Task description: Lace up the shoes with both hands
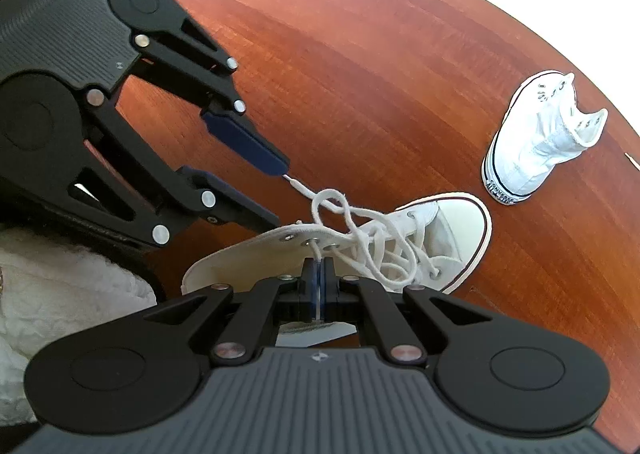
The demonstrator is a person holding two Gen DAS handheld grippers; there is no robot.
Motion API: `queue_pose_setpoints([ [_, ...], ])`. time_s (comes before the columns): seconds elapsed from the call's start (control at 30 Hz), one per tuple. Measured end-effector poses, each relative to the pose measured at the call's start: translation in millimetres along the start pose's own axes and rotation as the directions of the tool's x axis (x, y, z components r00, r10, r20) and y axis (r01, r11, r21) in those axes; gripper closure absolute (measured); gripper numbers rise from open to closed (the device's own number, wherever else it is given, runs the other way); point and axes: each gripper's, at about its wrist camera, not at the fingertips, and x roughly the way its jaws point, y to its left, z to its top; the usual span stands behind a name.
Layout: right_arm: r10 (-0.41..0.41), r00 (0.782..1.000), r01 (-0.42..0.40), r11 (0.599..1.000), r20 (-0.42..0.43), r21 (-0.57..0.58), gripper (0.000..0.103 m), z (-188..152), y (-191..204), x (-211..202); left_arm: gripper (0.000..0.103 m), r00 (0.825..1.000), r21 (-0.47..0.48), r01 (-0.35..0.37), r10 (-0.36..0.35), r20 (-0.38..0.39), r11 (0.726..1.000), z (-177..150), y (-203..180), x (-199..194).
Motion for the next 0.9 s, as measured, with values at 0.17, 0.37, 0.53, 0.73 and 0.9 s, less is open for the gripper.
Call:
queue_pose_setpoints([
  [0.17, 0.002, 1.0, -0.002, 1.0, 0.009, 0.005, 0.102, 0.0, -0.7, 1.2, 0.07, 0.999, 0.263, -0.017, 0.028, -0.04, 0.965, -3.5, -9.7, 12.0],
  [0.37, -0.001, 1.0, 0.001, 1.0, 0.017, 0.014, 0.102, -0.6, -1.3, 0.6, 0.085, 0.998, 0.455, -0.001, 0.029, -0.055, 0.89, -7.2, -25.3, 21.6],
  [0.53, -0.001, 1.0, 0.0, 1.0, 0.02, 0.019, 0.101, -1.0, -1.1, 0.6, 0.088, 0.998, 0.511, -0.008, 0.041, -0.052, 0.86, -4.4, -28.9, 26.2],
  [0.73, -0.002, 1.0, 0.001, 1.0, 0.024, 0.024, 0.101, -1.4, -1.0, -0.2, 0.088, 0.998, 0.555, -0.004, 0.041, -0.055, 0.832, -3.6, -38.2, 26.8],
  [0.9, 0.0, 1.0, -0.001, 1.0, 0.027, 0.024, 0.101, -1.6, -0.3, -0.3, 0.096, 0.999, 0.571, 0.0, 0.03, -0.043, 0.821, -3.5, -42.2, 27.6],
])
